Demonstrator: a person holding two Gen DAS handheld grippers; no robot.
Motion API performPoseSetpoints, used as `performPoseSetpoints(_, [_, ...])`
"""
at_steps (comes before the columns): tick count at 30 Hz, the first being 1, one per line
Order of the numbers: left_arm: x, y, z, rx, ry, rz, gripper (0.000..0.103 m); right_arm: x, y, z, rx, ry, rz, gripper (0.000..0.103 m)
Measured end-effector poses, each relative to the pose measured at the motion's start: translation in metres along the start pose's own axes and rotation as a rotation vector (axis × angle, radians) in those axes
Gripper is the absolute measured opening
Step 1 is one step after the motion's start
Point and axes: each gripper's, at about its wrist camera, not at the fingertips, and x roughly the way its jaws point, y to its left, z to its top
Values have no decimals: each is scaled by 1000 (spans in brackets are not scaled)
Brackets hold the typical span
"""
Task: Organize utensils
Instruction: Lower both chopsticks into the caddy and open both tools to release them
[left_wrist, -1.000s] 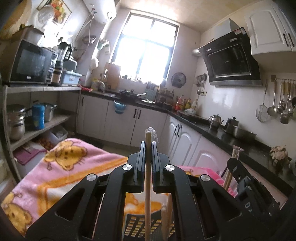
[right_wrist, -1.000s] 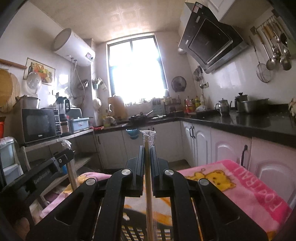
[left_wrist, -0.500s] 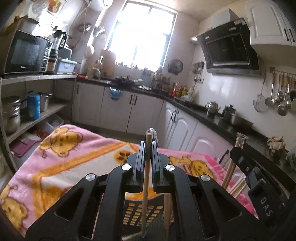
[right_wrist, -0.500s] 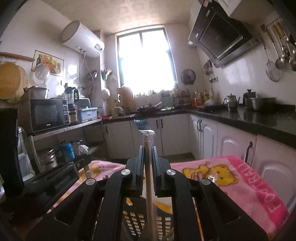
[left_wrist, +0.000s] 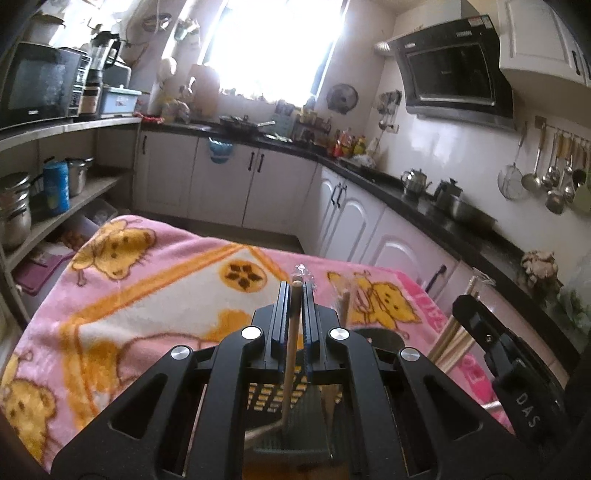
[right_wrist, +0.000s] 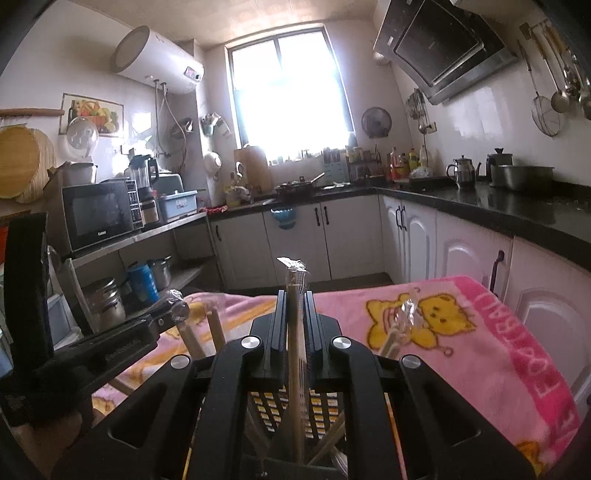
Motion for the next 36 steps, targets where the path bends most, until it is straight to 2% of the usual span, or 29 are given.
performPoseSetpoints(4, [-3,1,0,-8,39,-13,3,-1,-2,-4,-5,24,-6,10])
performPoseSetpoints(8, [-5,0,0,-5,71,-11,11,-1,-5,-6,4,51,-14,10])
performPoseSetpoints(13, [-10,-4,0,13,92,-16,16,-2,-5,-7,8,84,-5,11])
performPoseSetpoints(19, [-13,-3,-3,12,110,-6,22,-3,-2,-8,5,116,7,24])
performPoseSetpoints(22, [-16,-2,-3,7,114,-4,23,-7,-2,-9,-6,127,8,35])
performPoseSetpoints(33, [-32,-5,-6,4,136,5,39,-26,-6,-8,-21,148,13,43])
performPoseSetpoints(36, [-37,-7,-8,13,142,5,48,-32,-5,-9,-25,152,17,46])
